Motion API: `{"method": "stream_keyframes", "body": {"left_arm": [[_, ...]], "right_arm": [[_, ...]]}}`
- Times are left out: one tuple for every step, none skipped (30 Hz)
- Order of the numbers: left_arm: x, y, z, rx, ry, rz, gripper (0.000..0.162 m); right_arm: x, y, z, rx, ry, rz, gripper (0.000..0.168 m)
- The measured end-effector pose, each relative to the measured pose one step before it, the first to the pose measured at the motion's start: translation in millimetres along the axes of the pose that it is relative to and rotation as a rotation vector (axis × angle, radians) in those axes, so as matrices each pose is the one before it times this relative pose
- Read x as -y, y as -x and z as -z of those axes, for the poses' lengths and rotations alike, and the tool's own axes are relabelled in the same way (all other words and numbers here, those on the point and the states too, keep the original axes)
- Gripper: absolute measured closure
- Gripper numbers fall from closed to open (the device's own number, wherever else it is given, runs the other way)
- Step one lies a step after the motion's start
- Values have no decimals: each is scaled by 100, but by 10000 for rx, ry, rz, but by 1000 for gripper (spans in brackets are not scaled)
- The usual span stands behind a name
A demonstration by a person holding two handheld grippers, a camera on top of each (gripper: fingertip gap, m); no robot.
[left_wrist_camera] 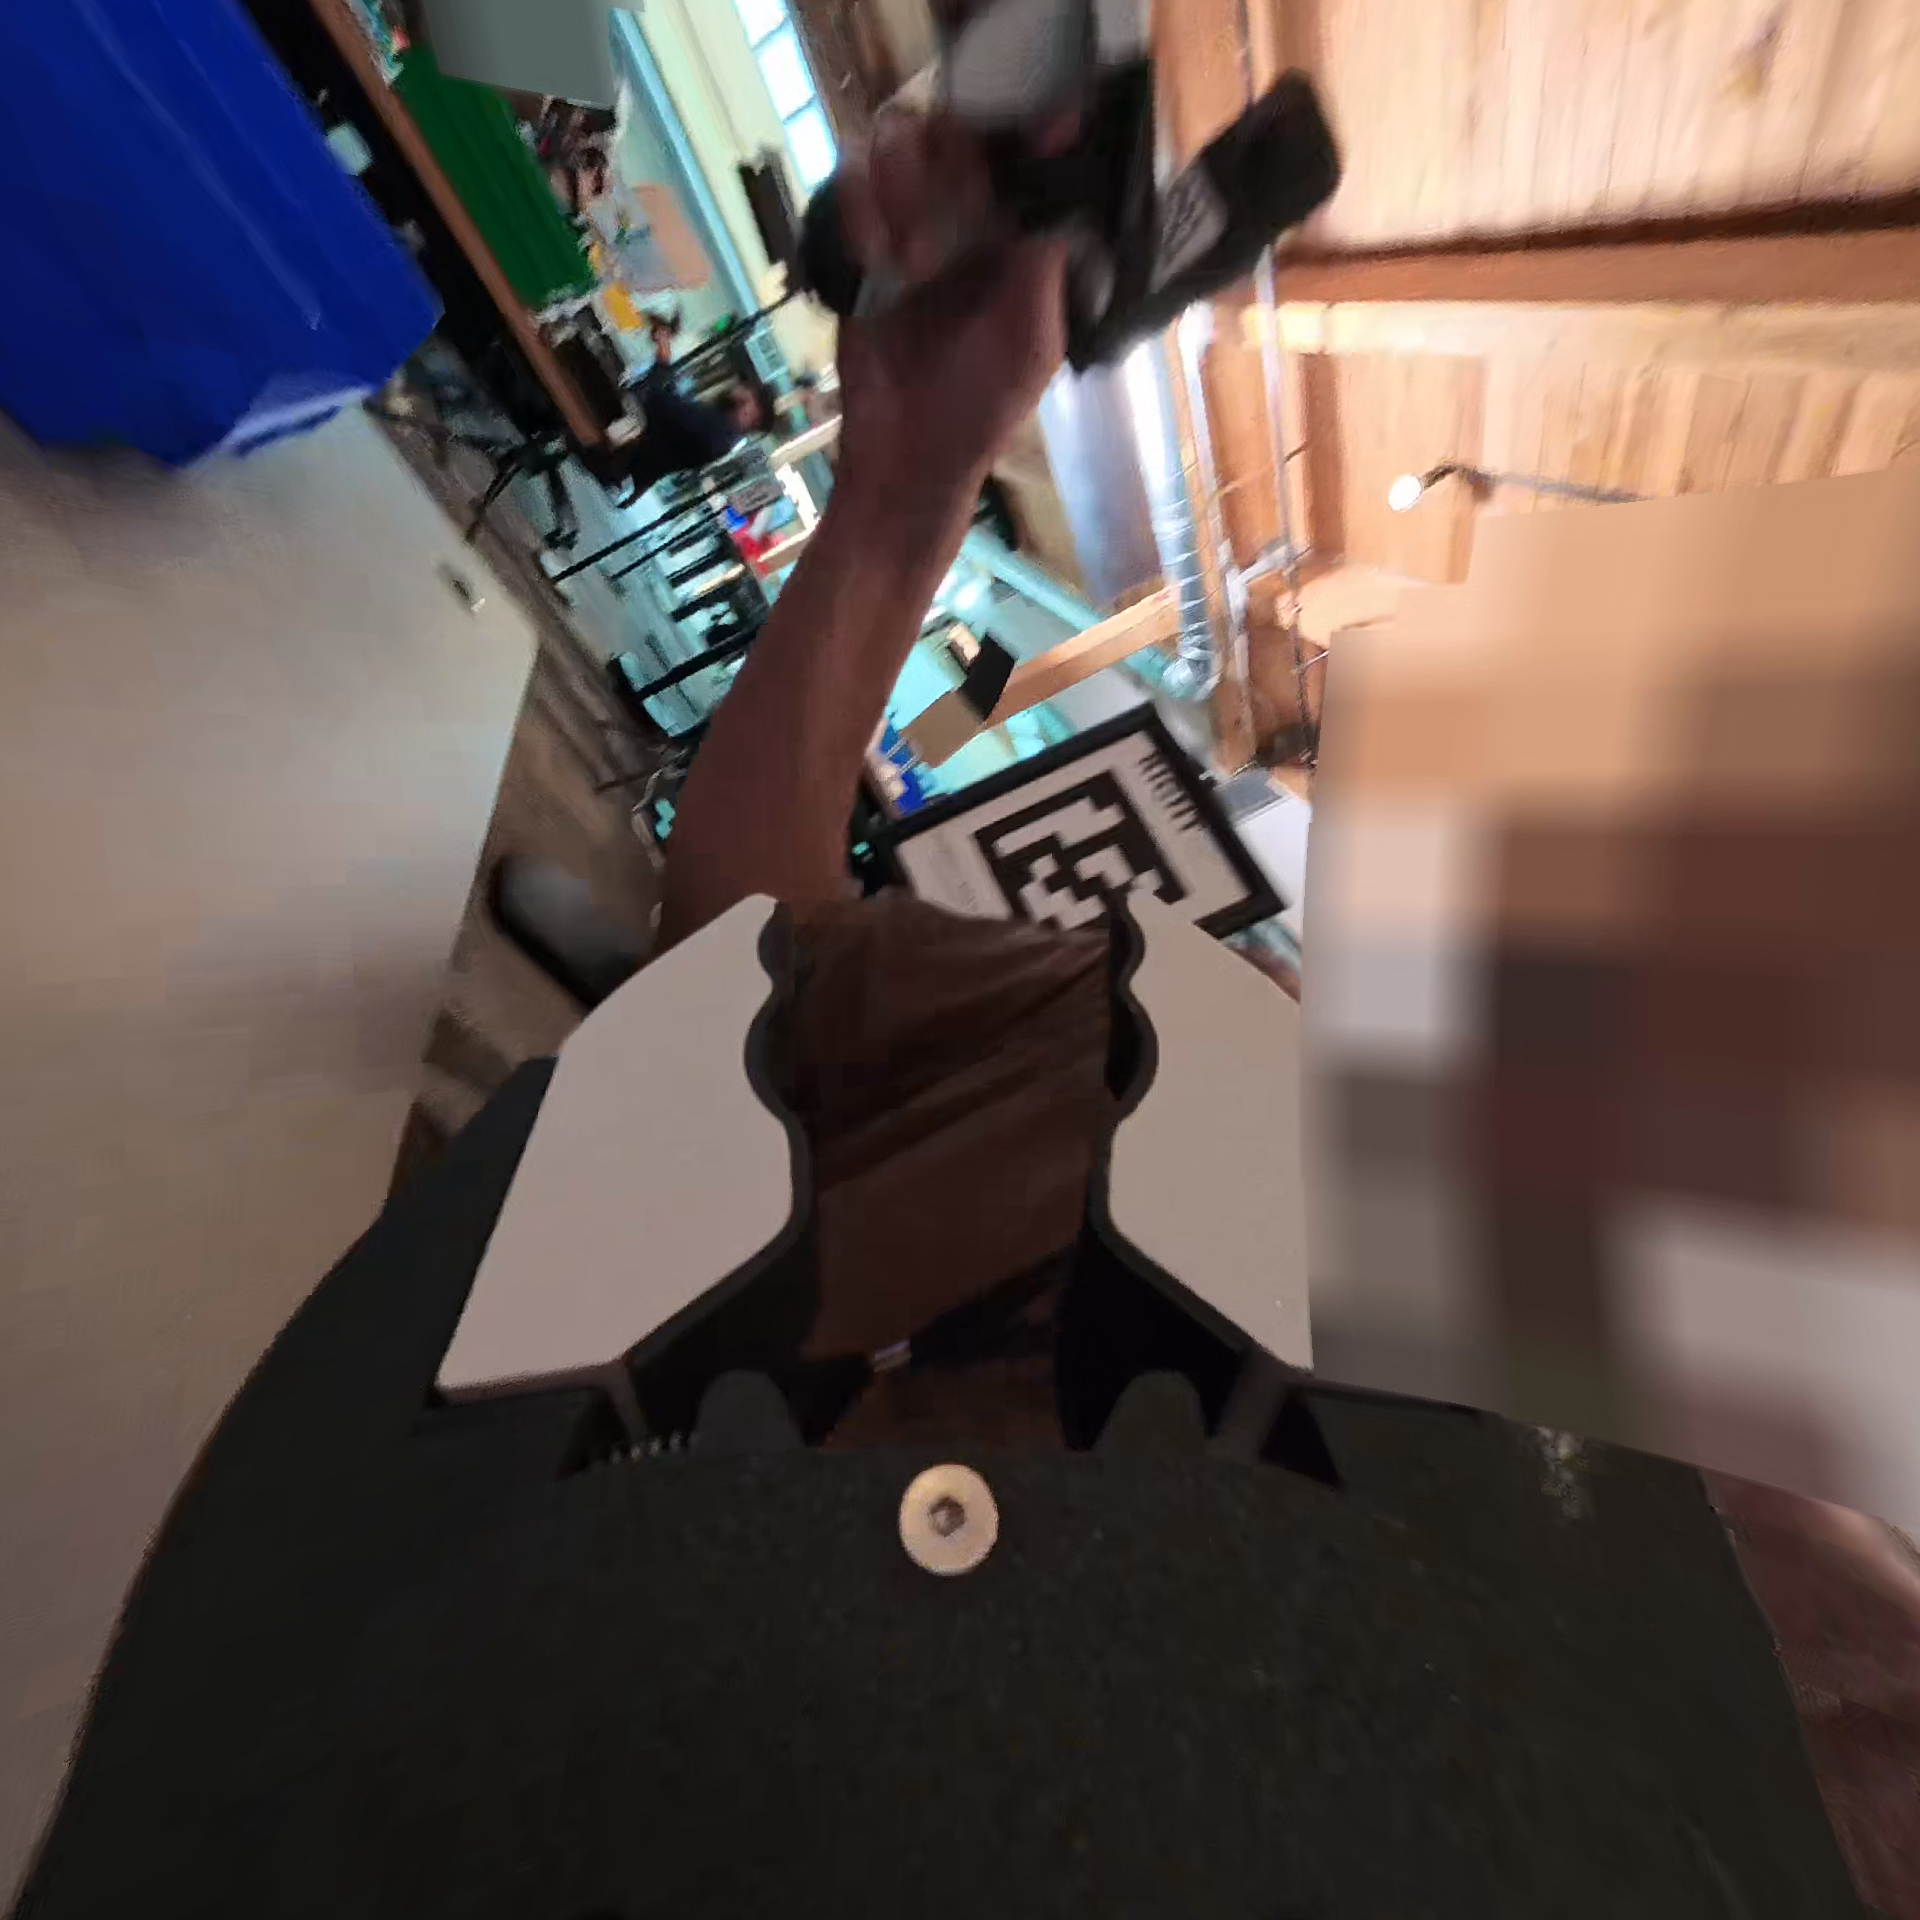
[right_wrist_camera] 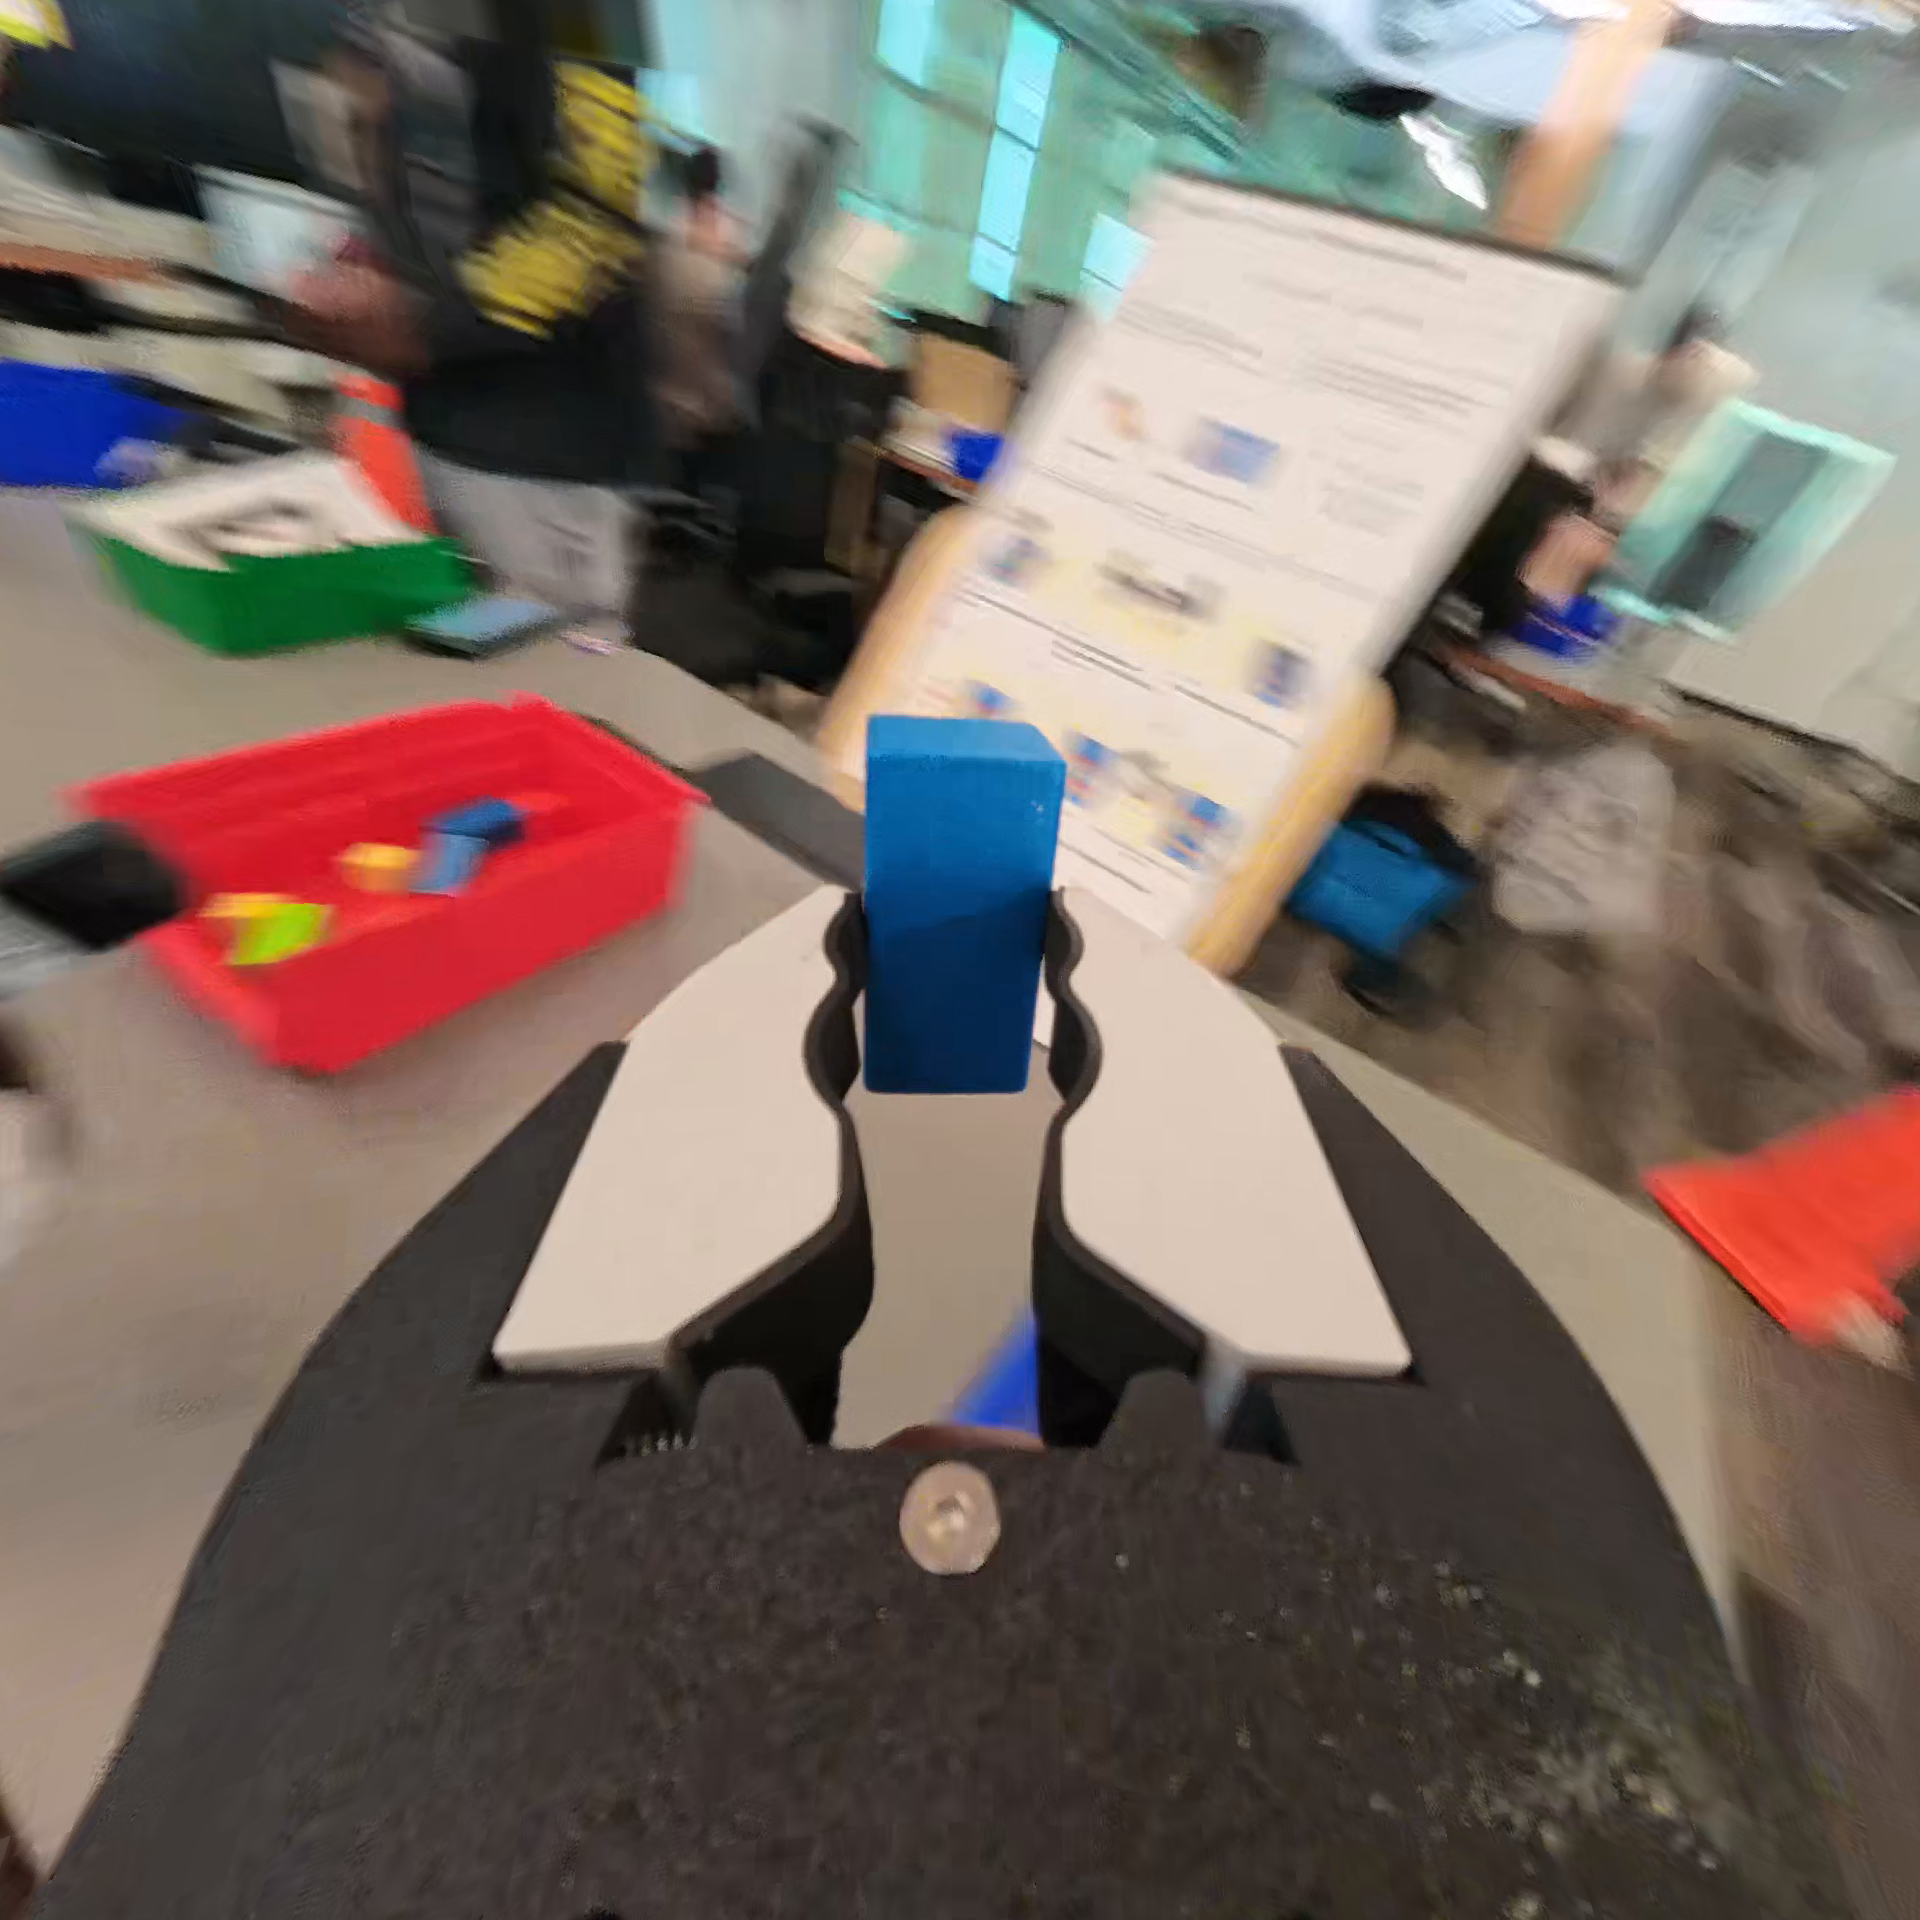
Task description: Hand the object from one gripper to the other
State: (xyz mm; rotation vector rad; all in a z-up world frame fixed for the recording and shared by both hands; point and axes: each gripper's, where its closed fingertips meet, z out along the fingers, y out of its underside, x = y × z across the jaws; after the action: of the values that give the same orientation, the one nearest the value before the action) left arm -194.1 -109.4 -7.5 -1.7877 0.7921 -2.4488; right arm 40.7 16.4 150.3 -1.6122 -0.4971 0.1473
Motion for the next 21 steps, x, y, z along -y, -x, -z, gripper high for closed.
{"method": "stream_keyframes", "body": {"left_arm": [[-1690,1386,-64,523,218,-146,105],[-1401,1515,-22,566,123,-134,106],[-1152,1510,4,546,92,-104,106],[-882,1330,10,440,94,-2,106],[-655,1049,-37,320,168,60,106],[-456,765,-61,243,254,-29,106],[-223,491,-38,178,209,-178,107],[27,425,-22,195,99,-192,108],[92,312,5,166,60,-160,109],[113,96,1,42,26,-109,109],[121,-93,12,-77,-13,-37,110],[114,-96,29,-86,-36,25,110],[114,-8,42,-29,-62,49,111],[75,48,49,-14,-47,46,111],[20,24,52,-23,-7,40,111],[37,-15,58,-33,-5,27,111],[72,-57,56,-34,-22,14,111],[66,-72,71,-22,-21,-9,111],[-9,7,51,29,14,-23,111],[-85,85,51,76,46,-28,111],[-137,82,33,76,48,-35,111]], "right_arm": [[-1493,-3357,1053,-1127,679,-323,135],[-2320,-2910,481,-888,944,-526,135],[-2478,-2550,-135,-701,903,-623,135],[-2276,-2082,-738,-433,892,-575,136],[-2343,-1541,-988,-237,1158,-396,135],[-2010,-1218,-1087,-230,1035,-149,135],[-1532,-859,-1122,-211,765,20,135],[-904,-411,-1132,-85,430,20,135],[-433,217,-1149,255,197,-134,135],[-423,661,-1216,506,272,-297,135],[-444,675,-1291,434,347,-246,135],[-407,367,-1380,139,344,-86,135],[-342,220,-1508,4,309,-27,135],[-308,301,-1613,73,300,-57,135],[-251,433,-1647,149,270,-69,135],[-259,446,-1645,156,282,8,135],[-305,364,-1568,96,353,19,135],[-176,180,-1391,-30,326,59,135],[-59,59,-1176,-134,273,100,135],[27,77,-977,-119,238,58,135],[9,216,-848,-17,248,22,135]]}}
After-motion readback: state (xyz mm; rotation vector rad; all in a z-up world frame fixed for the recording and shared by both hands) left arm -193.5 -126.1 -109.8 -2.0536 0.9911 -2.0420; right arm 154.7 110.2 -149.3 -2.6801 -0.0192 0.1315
